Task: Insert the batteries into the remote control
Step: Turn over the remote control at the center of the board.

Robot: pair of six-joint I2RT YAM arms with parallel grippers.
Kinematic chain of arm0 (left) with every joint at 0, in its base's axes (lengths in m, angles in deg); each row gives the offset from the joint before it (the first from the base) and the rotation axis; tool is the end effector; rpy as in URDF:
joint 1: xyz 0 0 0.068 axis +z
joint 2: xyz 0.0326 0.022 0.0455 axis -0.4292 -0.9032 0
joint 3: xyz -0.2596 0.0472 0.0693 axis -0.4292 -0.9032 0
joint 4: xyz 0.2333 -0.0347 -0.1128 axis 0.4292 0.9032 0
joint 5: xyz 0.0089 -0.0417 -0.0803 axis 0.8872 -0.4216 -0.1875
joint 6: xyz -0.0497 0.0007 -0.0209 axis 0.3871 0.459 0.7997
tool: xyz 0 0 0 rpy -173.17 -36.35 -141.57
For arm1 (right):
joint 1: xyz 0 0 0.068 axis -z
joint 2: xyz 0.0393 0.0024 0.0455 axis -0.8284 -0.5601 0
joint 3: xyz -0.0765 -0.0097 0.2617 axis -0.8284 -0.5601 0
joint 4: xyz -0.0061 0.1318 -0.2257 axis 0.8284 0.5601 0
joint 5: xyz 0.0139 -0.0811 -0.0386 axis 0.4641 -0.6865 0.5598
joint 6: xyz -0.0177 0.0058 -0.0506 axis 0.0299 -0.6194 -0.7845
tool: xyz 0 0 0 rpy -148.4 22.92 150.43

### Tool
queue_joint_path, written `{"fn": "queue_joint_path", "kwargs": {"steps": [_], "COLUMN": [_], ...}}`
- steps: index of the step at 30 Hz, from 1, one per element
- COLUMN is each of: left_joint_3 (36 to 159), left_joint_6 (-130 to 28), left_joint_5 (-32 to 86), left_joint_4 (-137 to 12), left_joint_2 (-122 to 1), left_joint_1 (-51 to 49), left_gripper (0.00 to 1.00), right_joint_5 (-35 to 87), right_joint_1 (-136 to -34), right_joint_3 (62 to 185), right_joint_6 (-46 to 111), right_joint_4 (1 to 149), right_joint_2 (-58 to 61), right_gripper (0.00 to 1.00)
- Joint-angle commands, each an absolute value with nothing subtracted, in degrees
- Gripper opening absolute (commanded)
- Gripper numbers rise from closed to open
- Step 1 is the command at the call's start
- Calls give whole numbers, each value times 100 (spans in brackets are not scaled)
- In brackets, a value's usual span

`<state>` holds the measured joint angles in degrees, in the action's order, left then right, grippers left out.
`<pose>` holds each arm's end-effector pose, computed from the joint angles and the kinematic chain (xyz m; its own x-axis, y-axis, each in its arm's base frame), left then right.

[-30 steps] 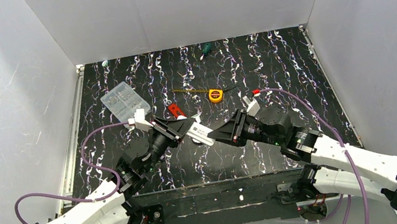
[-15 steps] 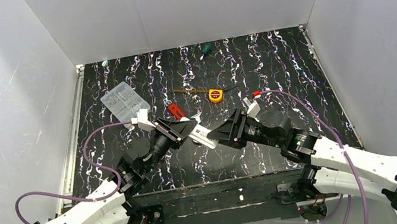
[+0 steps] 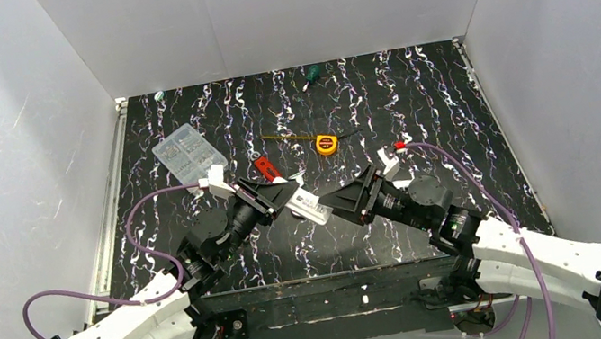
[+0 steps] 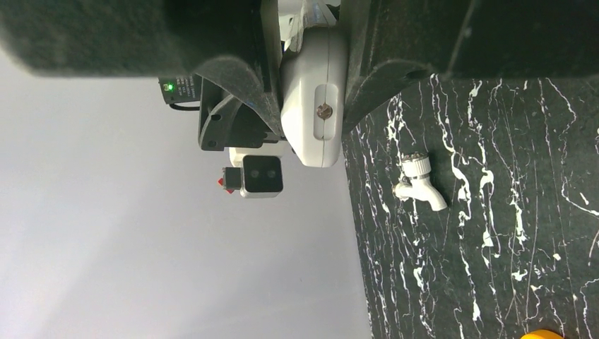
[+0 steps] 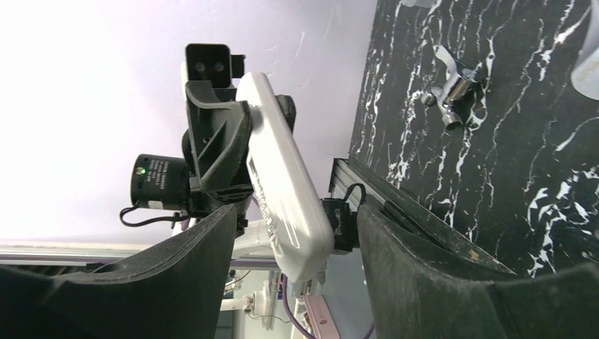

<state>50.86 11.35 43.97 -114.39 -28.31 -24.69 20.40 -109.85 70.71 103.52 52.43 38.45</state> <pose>0.1121 -0.1259 0.3421 -0.5516 -0.8223 -0.1395 0.5519 -0.2345 -0.8002 0.1109 0.1539 0.2660 -0.8044 0.5559 -0.2096 -0.1802 0.1079 0.9777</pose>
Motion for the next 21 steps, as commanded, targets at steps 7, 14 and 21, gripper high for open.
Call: {"fn": "queue_joint_path", "kwargs": {"steps": [7, 14, 21], "left_joint_3": [5340, 5344, 5341], "left_joint_6": [1169, 1172, 1173], "left_joint_5": [4536, 4554, 4552], "left_joint_4": [-12055, -12070, -12066], "left_joint_2": [-2764, -2753, -2762], "left_joint_1": [-2494, -2494, -2497], "left_gripper": [0, 0, 0], "right_joint_5": [2266, 2441, 2493], "right_joint_1": [-10999, -10999, -10999], "right_joint_3": [7191, 7238, 7292], "right_joint_6": [10268, 10220, 10160], "right_joint_4": [4446, 4237, 4189], "right_joint_2": [3711, 3559, 3521], "right_gripper": [70, 64, 59]}}
